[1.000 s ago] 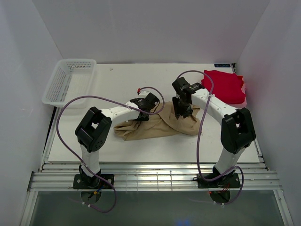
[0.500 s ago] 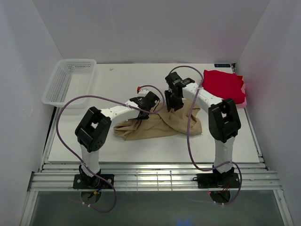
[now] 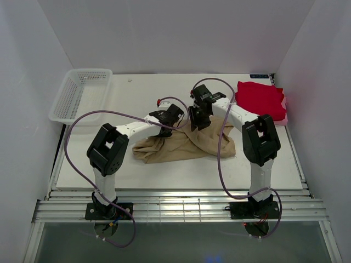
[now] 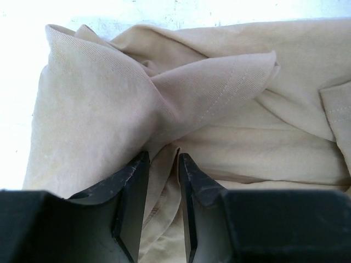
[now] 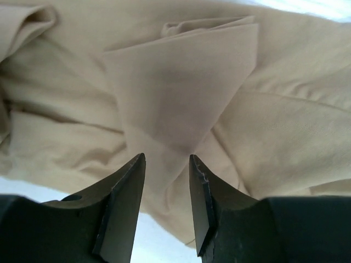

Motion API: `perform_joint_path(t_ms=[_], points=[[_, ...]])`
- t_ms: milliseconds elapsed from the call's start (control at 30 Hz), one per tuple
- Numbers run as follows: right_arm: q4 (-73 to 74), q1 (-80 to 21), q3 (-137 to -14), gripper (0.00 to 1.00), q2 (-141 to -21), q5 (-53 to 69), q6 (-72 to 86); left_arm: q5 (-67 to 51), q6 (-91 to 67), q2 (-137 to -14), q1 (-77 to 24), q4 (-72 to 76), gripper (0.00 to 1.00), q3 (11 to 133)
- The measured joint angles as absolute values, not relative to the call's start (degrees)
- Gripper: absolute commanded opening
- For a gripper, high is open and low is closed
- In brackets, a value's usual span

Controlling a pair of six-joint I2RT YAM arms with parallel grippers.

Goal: Fold and stack the t-shirts
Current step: Flatten the tshirt out

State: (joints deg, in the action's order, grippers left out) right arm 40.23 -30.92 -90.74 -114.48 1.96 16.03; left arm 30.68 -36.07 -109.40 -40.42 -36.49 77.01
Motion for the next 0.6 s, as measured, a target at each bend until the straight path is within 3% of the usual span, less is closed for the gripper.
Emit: perform_joint_path(t_ms=[600], points=[[40.12, -34.57, -90.61, 0.43, -116.22, 5.21, 11.88, 28.6, -36.67, -112.27, -38.79, -36.86, 0.34, 77.01]])
